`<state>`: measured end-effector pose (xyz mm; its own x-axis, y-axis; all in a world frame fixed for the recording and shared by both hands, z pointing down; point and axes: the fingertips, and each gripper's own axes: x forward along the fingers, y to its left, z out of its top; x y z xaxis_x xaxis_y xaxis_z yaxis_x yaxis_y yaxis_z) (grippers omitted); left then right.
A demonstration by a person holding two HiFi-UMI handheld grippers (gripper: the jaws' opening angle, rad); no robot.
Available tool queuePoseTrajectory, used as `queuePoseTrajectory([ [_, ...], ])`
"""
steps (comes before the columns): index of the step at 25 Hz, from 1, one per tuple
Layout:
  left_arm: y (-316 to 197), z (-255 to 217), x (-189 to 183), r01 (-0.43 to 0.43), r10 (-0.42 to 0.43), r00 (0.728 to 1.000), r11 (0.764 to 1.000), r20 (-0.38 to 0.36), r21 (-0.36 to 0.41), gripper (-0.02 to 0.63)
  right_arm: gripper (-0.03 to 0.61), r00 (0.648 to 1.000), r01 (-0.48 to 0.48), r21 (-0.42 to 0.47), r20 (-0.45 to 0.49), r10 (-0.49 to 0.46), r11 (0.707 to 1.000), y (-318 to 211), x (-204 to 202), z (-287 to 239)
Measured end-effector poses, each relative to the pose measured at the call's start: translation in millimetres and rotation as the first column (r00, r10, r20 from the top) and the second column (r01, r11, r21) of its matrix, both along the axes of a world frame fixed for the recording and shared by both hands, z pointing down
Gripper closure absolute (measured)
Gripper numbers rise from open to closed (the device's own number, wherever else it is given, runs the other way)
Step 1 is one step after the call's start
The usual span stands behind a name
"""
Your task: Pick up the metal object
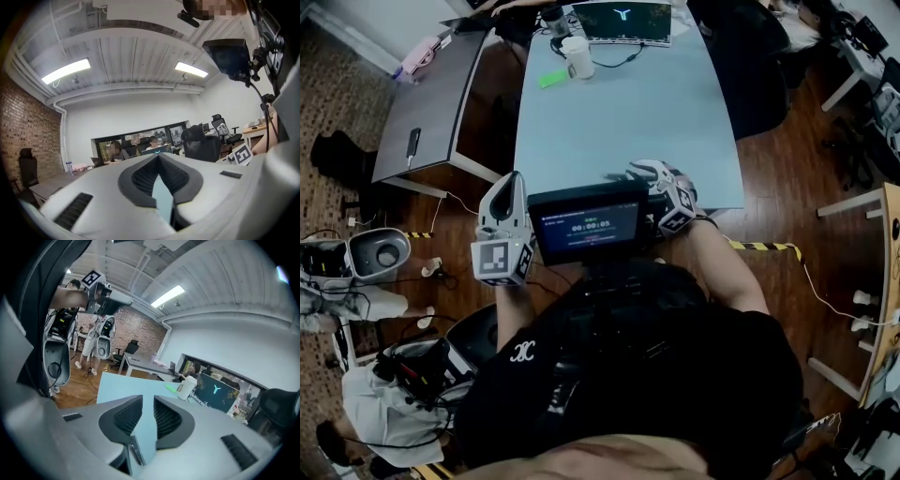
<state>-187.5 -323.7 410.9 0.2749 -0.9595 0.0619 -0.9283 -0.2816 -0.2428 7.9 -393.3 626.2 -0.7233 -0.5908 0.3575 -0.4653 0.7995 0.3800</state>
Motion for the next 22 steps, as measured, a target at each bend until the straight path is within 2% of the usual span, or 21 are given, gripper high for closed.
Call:
queuePoseTrajectory([
  [1,1,-1,1,0.000,0.000,1.000,1.000,0.003,-0.002,0.600,0.477,1.000,0.010,-0.006,-0.023,-0.010,1.000,-1,-2,9],
  [4,1,-1,-12,-0.001,0.001,1.000,1.000,0.015,0.001,0.600,0.450,0.996,0.021,-0.011,-0.085,-0.022,1.000,-10,-16,29],
  [6,2,-1,-23,-0.003,0.003,1.000,1.000,0.014,0.006,0.600,0.408,0.990,0.029,-0.024,-0.140,-0.032,0.999,-13,-25,46],
  [10,7,0,-27,0.006,-0.006,1.000,1.000,0.011,-0.010,0.600,0.361,0.972,0.059,-0.054,-0.222,-0.070,0.997,-14,-27,76],
  [19,14,3,-30,0.010,-0.009,0.999,1.000,0.041,-0.015,0.600,0.347,0.928,0.141,-0.142,-0.325,-0.181,0.980,-5,-44,122],
  [22,16,-2,-27,0.014,-0.014,0.999,1.000,0.030,-0.009,0.600,0.351,0.923,0.166,-0.155,-0.323,-0.209,0.974,0,-47,127],
])
